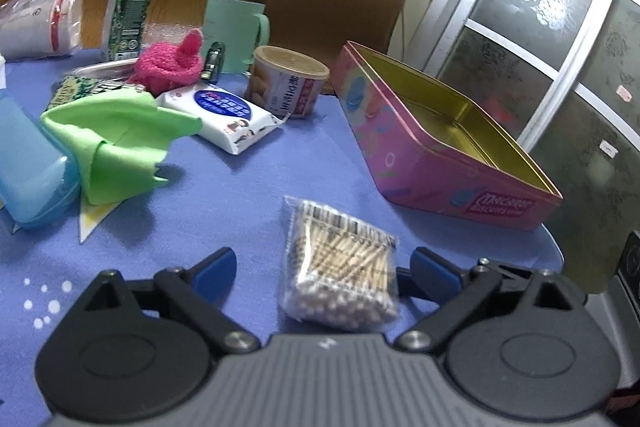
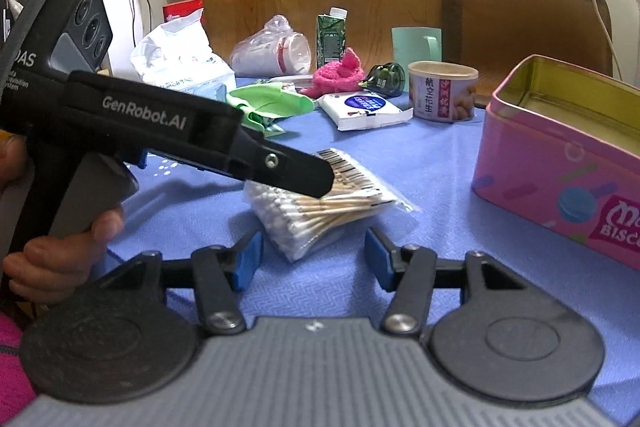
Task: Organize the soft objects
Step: 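Carry the cotton swab bag with the right gripper over the pink tin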
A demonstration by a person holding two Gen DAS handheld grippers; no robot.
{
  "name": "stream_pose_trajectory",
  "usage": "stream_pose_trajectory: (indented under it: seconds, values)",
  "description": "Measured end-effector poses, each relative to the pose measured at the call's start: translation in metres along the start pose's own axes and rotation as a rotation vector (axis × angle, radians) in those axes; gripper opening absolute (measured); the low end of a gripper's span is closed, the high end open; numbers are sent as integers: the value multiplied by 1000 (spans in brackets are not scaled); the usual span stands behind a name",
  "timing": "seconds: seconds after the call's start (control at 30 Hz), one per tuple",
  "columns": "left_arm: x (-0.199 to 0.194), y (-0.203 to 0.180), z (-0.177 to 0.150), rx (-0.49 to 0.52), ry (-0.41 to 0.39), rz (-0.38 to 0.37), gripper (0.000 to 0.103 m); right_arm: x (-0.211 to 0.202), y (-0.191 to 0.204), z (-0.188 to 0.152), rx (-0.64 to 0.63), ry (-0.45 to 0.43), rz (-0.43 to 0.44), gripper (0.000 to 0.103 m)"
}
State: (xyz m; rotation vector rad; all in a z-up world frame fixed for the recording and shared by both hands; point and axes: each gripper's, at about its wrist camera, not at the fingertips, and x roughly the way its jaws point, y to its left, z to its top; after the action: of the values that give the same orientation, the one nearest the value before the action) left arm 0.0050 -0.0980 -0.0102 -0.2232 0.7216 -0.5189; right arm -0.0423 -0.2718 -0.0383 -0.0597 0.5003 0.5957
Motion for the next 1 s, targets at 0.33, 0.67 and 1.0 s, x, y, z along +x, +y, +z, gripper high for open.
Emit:
stream_pose_trajectory:
  seconds: [0.33,0.67,1.0]
  values:
    - [9,-21,-5,57,21,-34,87,0,2,-2,-10,-18,-3,61]
    - [12,-30,-7,76,23,-56,72,-2,-4,-1,17,-32,-20,46]
    - [0,-44,9,117,-31,-65,70,-14,-4,5,14,-110,-38,44]
